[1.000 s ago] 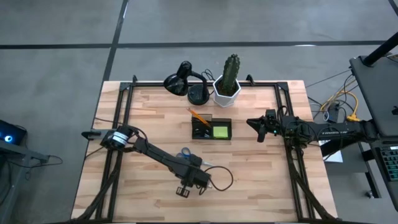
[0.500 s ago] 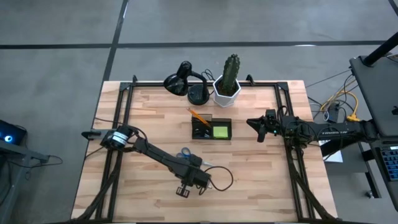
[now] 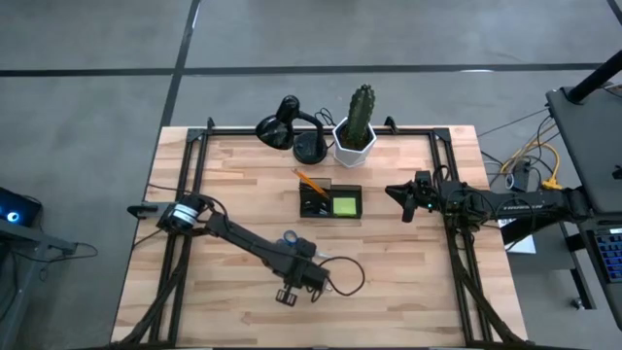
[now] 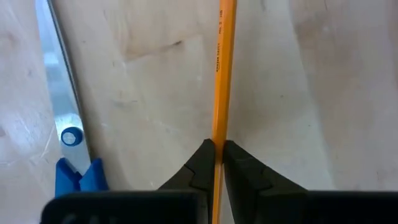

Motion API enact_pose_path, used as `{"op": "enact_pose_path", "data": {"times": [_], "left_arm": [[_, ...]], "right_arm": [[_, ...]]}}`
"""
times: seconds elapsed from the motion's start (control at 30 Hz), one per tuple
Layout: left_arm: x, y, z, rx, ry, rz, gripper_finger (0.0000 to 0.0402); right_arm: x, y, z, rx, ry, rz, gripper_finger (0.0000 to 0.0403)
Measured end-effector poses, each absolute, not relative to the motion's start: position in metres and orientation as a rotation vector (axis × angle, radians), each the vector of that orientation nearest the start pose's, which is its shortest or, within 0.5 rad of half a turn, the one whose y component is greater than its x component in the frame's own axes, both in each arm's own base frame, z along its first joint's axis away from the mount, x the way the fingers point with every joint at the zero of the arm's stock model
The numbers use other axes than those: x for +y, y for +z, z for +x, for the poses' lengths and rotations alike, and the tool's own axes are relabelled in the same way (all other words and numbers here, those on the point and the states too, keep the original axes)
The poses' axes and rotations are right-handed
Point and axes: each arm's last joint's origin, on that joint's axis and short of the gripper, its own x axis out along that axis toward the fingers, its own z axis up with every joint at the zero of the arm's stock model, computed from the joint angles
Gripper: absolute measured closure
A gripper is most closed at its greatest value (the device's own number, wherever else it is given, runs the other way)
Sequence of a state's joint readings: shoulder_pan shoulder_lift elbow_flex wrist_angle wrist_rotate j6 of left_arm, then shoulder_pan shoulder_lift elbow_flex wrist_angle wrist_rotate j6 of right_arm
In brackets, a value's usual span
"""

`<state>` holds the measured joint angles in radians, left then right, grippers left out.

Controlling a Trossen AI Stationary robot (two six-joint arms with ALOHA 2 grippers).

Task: Pick and place office supplies into organizer
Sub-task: Put the yellow pencil into the mesh desk organizer

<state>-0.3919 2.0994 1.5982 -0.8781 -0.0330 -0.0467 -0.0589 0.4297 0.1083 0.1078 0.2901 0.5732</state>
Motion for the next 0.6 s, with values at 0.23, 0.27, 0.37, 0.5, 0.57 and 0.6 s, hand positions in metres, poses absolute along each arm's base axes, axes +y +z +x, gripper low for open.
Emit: {"op": "enact_pose_path", "data": {"times": [0.23,0.27,0.37,0.5,0.57,0.6], "left_arm": [[-0.157,0.178,0.383,1.345,-0.271,0.248,0.0392],[-0.157,0.180,0.383,1.340,-0.270,0.247,0.0392],[-0.154,0.187,0.383,1.324,-0.247,0.220,0.0392],[-0.144,0.204,0.383,1.276,-0.206,0.177,0.0392],[-0.138,0.211,0.383,1.255,-0.154,0.169,0.0392],[-0.135,0.214,0.383,1.246,-0.138,0.164,0.0392]], "right_arm": [[-0.016,0.173,0.124,0.107,-0.399,0.543,0.0360],[-0.016,0.173,0.124,0.106,-0.399,0.543,0.0360],[-0.016,0.173,0.124,0.106,-0.399,0.543,0.0360],[-0.016,0.173,0.124,0.107,-0.400,0.543,0.0360],[-0.016,0.173,0.124,0.107,-0.399,0.541,0.0360],[-0.016,0.173,0.124,0.107,-0.399,0.541,0.0360]]}}
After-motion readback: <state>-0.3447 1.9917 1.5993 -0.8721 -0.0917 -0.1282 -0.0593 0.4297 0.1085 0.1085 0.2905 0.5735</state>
